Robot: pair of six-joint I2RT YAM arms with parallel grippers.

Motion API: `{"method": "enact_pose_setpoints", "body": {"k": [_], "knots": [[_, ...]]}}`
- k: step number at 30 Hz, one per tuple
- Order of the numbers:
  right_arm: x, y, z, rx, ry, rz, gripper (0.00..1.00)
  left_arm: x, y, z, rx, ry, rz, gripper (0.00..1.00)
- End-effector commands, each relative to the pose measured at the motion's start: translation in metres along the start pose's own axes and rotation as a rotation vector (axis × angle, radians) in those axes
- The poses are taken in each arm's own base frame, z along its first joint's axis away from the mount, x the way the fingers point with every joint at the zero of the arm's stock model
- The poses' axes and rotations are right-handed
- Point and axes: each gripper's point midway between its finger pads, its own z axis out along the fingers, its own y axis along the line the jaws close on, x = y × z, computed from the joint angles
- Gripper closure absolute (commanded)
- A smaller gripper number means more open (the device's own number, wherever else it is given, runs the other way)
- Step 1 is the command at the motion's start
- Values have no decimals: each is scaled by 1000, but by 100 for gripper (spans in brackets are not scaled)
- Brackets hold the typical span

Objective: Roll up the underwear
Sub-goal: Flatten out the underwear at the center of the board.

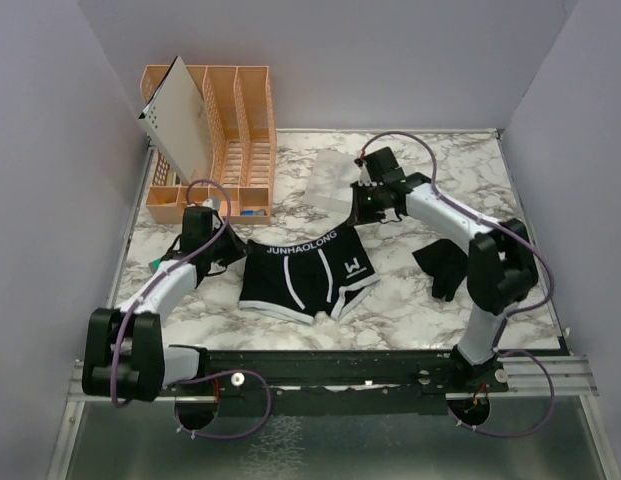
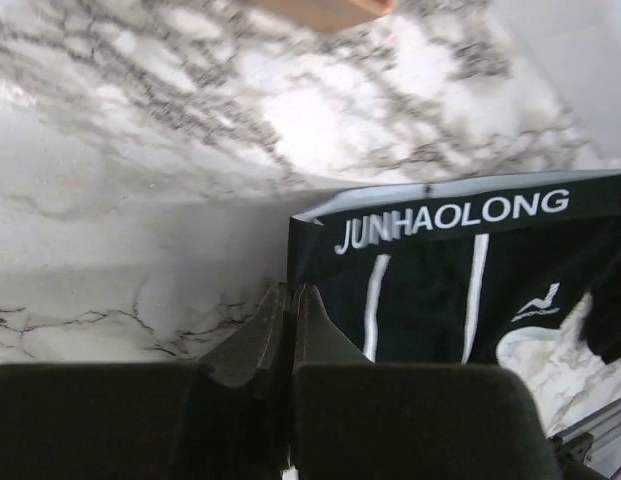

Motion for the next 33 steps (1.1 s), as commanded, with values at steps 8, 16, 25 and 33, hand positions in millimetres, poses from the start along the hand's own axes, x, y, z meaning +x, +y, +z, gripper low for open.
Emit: {"method": "enact_pose_setpoints", "body": {"k": [8, 16, 25, 33], "knots": [[13, 47, -157, -230, -291, -34, 100, -41, -73, -118, 183, -275, 141, 100], [73, 94, -271, -537, -372, -56, 100, -19, -121, -214, 402, -357, 110, 100], [144, 112, -297, -733, -125, 42, 100, 32, -102, -245, 285, -161, -11, 100], [93, -16, -135, 57, -116, 252, 100, 27, -41, -123, 47, 13, -65, 100]]}}
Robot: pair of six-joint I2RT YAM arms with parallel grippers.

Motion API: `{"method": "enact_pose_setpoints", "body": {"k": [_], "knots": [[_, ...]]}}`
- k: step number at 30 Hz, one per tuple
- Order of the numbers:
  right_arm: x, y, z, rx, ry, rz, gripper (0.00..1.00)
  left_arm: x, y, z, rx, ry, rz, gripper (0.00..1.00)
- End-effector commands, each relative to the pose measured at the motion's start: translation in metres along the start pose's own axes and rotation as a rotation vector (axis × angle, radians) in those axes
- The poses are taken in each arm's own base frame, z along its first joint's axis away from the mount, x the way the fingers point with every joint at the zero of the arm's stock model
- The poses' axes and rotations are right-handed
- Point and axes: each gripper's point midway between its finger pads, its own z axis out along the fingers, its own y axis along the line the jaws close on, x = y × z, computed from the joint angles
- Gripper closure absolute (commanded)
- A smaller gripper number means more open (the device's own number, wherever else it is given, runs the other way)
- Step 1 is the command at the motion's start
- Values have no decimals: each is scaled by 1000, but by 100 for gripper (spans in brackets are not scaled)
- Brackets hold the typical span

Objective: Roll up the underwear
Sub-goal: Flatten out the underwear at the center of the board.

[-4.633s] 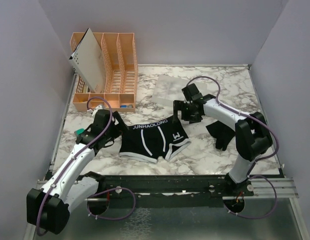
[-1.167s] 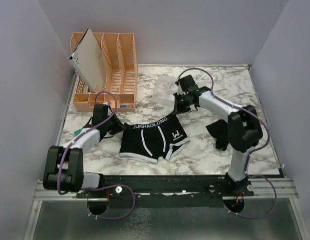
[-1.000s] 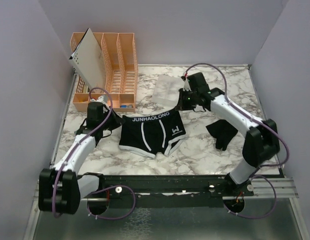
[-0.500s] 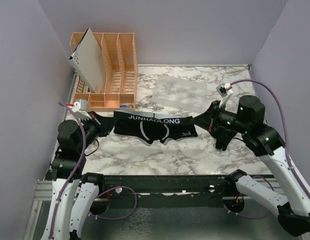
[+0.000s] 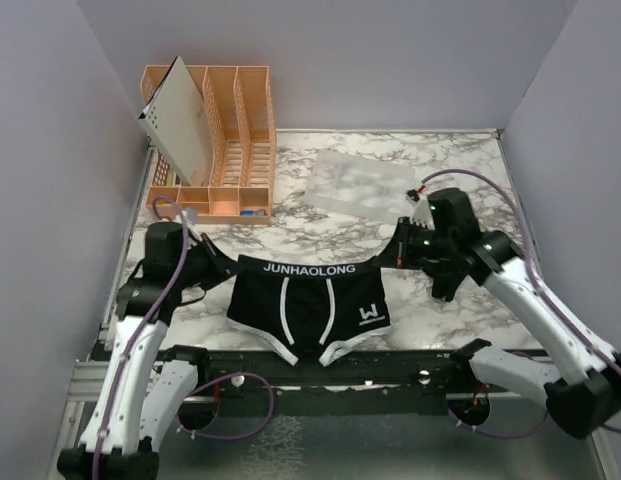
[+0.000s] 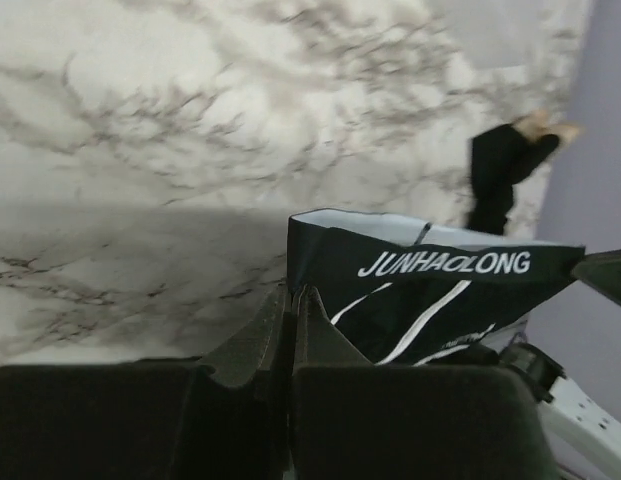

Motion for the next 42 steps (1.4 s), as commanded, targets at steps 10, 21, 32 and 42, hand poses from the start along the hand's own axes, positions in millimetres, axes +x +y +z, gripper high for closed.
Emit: {"method": "enact_pose_setpoints", "body": {"k": [10, 21, 32, 42], "knots": [[-87, -179, 136, 617, -29, -17, 100, -21, 78, 181, -75, 104, 9, 100], [-105, -205, 156, 670, 50, -50, 68, -38, 97, 214, -168, 154, 87, 57], [-70, -107, 139, 198, 104, -6, 41, -53, 36, 159, -1, 80, 191, 8], [29, -139, 144, 194, 209, 166, 66, 53, 5, 175, 128, 296, 210, 19]]}}
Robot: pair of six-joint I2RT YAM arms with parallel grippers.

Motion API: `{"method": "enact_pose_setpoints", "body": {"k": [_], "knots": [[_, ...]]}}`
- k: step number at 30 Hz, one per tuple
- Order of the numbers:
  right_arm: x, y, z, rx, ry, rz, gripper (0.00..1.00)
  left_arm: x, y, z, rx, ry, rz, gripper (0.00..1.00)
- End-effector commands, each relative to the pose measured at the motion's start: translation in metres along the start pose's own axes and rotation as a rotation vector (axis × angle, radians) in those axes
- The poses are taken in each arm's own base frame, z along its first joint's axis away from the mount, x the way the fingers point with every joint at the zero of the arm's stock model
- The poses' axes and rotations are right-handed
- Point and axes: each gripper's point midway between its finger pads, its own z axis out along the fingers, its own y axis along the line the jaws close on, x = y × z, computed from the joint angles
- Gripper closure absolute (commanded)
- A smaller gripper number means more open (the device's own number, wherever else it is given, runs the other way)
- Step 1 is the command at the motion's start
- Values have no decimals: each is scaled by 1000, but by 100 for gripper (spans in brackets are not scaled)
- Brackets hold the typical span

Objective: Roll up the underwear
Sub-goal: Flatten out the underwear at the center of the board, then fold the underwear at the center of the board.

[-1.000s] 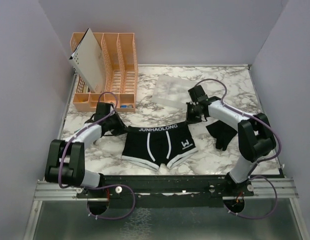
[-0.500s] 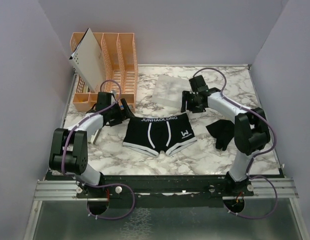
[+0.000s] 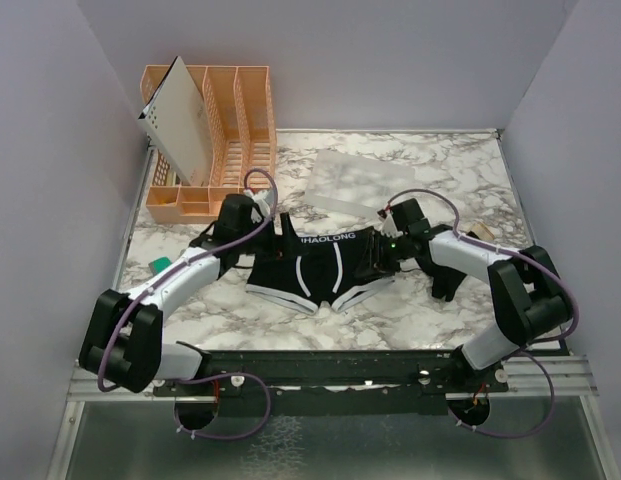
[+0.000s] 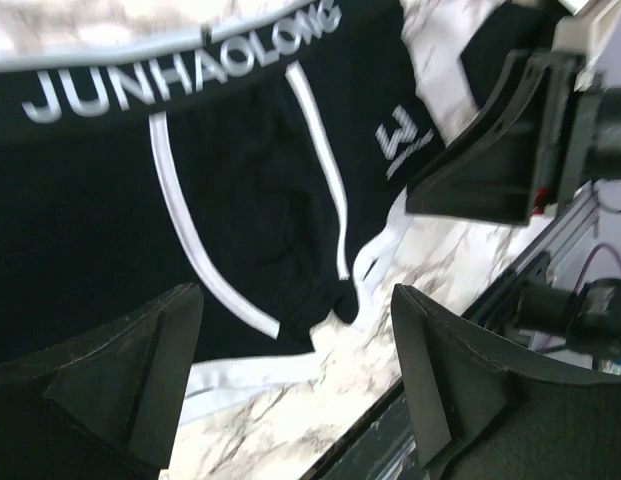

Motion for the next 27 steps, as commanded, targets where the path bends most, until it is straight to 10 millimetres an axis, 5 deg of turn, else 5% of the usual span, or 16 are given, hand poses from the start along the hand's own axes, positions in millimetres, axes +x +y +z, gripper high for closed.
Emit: {"method": "enact_pose_setpoints", "body": {"k": [1, 8, 15, 21, 27], "knots": [[17, -23, 7, 78, 24, 53, 69, 40, 18, 15, -52, 67, -96, 20], [64, -92, -2, 365, 84, 102, 71, 96, 71, 8, -259, 112, -209, 21], [87, -108, -15, 448, 96, 167, 71, 129, 75, -5, -330, 129, -268, 22], [80, -79, -28, 336, 39, 186, 69, 145, 47, -15, -291, 109, -327, 22], [24, -23, -59, 182, -145, 83, 56, 96, 8, -22, -212, -10, -229, 16]]}}
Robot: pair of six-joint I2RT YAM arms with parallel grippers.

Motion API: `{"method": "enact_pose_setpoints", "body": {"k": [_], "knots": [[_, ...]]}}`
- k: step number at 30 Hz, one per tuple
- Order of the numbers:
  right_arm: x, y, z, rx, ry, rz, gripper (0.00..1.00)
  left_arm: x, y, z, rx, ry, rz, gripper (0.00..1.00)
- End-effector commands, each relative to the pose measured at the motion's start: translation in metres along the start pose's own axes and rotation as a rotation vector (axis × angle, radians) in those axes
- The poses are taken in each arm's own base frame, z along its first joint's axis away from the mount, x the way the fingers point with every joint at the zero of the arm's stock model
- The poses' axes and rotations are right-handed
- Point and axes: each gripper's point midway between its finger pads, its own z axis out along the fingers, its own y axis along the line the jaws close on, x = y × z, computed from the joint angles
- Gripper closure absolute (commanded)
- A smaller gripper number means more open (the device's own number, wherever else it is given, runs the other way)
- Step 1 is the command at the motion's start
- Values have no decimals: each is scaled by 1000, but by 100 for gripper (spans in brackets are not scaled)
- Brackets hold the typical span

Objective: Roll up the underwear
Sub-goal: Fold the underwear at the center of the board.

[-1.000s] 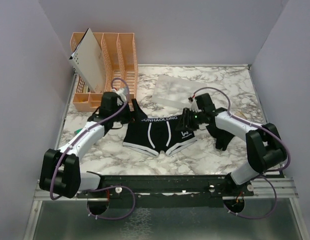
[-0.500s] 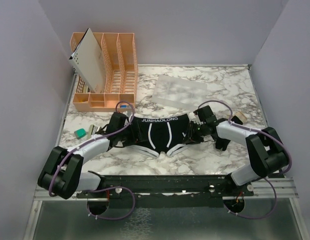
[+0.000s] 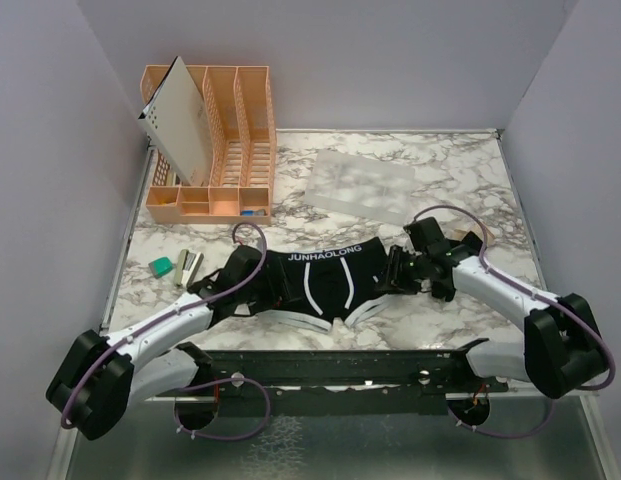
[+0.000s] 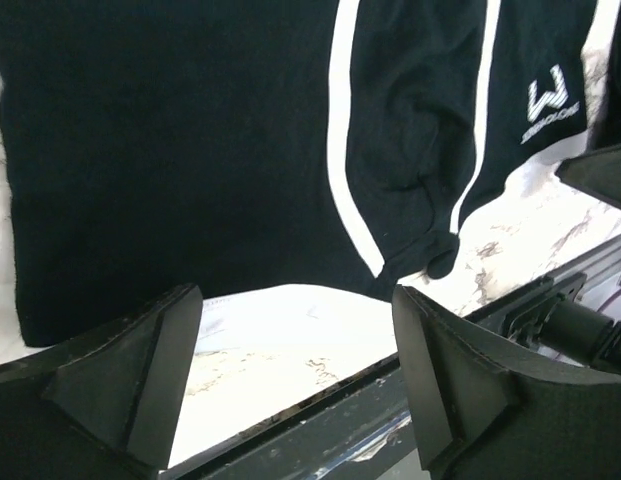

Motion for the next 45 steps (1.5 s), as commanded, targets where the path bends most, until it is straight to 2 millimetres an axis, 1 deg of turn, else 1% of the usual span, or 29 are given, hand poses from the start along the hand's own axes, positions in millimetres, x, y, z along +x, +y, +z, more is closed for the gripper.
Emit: {"method": "enact_pose_setpoints", "body": {"k": [1, 3, 4, 6, 8, 10, 12, 14, 18, 21, 24, 27, 32, 36, 37, 39, 42, 45], "knots": [[-40, 20, -37, 5, -149, -40, 48, -43, -33, -19, 10, -139, 42, 14], [-56, 8, -49, 111, -215, -32, 27, -60, -46, -27, 8, -178, 78, 5], [-60, -2, -53, 176, -235, -21, 24, -67, -51, -30, 7, -194, 95, 2], [-66, -20, -58, 289, -262, 14, 18, -79, -59, -33, 0, -221, 121, 1], [-63, -34, -54, 348, -244, 41, 15, -89, -66, -35, 5, -242, 132, 1], [-54, -40, -45, 352, -198, 59, 15, -95, -70, -35, 30, -245, 130, 1], [-45, -44, -34, 335, -158, 80, 17, -98, -74, -33, 75, -233, 113, 1], [-38, -43, -24, 302, -132, 84, 22, -96, -84, -32, 149, -195, 122, 1], [-33, -45, -10, 244, -108, 103, 32, -90, -92, -26, 189, -132, 154, 1], [-32, -50, -6, 227, -95, 118, 37, -87, -98, -22, 216, -97, 165, 4], [-33, -51, -5, 211, -94, 119, 41, -87, -105, -16, 225, -78, 189, 14], [-34, -52, -5, 205, -102, 114, 42, -89, -115, -4, 205, -57, 212, 16], [-37, -51, -2, 171, -107, 110, 55, -95, -136, 19, 180, -22, 249, 20], [-31, -56, -2, 190, -103, 127, 85, -104, -154, 42, 149, -19, 272, 26], [-30, -56, -3, 186, -107, 131, 86, -106, -160, 50, 137, -13, 274, 29], [-29, -53, -3, 165, -114, 130, 86, -111, -170, 68, 101, -9, 276, 35], [-28, -54, -4, 160, -123, 131, 86, -113, -186, 96, 40, -14, 279, 37], [-26, -54, -5, 156, -128, 133, 86, -110, -199, 123, -21, 5, 296, 39]]}}
